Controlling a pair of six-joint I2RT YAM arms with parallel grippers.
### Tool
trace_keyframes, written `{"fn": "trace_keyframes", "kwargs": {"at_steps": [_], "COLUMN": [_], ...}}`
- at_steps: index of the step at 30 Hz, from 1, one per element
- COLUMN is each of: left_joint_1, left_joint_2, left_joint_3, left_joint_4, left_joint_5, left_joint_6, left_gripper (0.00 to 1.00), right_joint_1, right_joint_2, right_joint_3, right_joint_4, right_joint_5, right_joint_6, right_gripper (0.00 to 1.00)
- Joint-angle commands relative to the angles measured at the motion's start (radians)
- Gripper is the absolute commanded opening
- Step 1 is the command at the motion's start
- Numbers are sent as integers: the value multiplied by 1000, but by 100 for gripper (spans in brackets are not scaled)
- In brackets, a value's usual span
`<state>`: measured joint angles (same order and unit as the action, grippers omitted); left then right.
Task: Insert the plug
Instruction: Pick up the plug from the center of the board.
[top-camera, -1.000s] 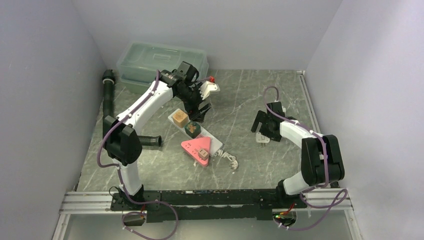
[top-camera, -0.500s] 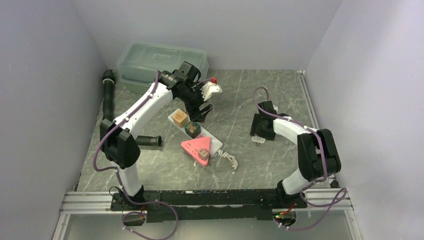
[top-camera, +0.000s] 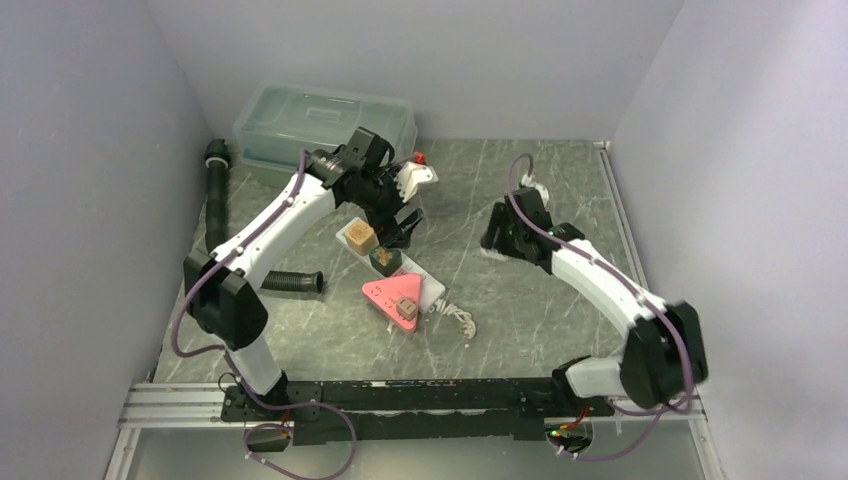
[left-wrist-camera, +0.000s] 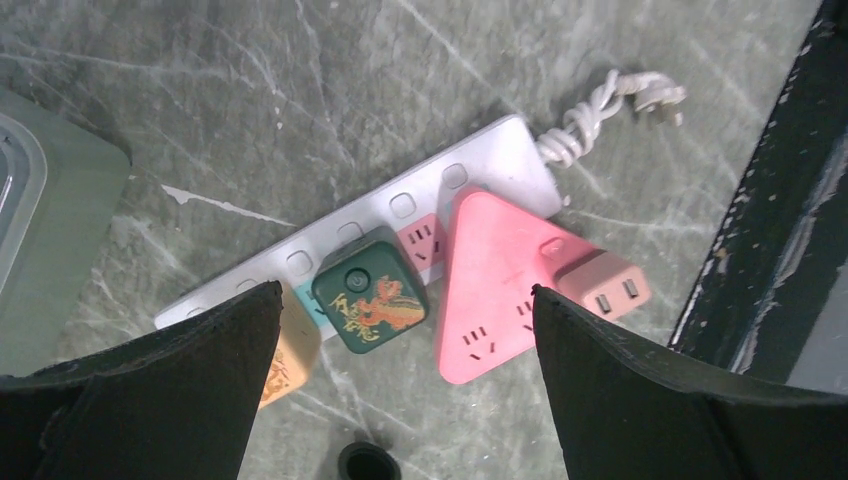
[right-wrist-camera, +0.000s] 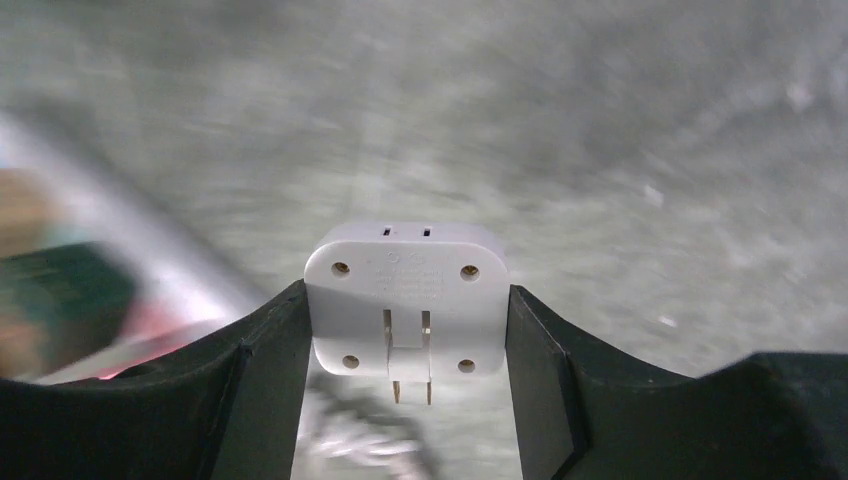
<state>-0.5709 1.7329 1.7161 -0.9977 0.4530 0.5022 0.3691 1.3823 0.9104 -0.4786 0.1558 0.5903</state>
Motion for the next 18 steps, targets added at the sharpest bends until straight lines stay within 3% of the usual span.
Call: {"fn": "trace_keyframes", "kwargs": {"at_steps": [1, 9, 18], "left_joint_1": [2, 2, 5], "left_joint_2": [-138, -218, -374], "left_joint_3": [-40, -54, -158], "left_joint_4": [113, 143, 329], "left_joint_5": [115, 310, 291], "left_joint_6": [-106, -210, -324], "left_gripper": [100, 100, 100], "right_joint_1": [140, 362, 459], "right_joint_2": [-213, -247, -253], "right_joint_3": [108, 194, 192], "right_joint_4": [213, 353, 468], "right_joint_5": [56, 176, 231], "right_joint_6": [108, 235, 300], "right_gripper": [41, 41, 40]}}
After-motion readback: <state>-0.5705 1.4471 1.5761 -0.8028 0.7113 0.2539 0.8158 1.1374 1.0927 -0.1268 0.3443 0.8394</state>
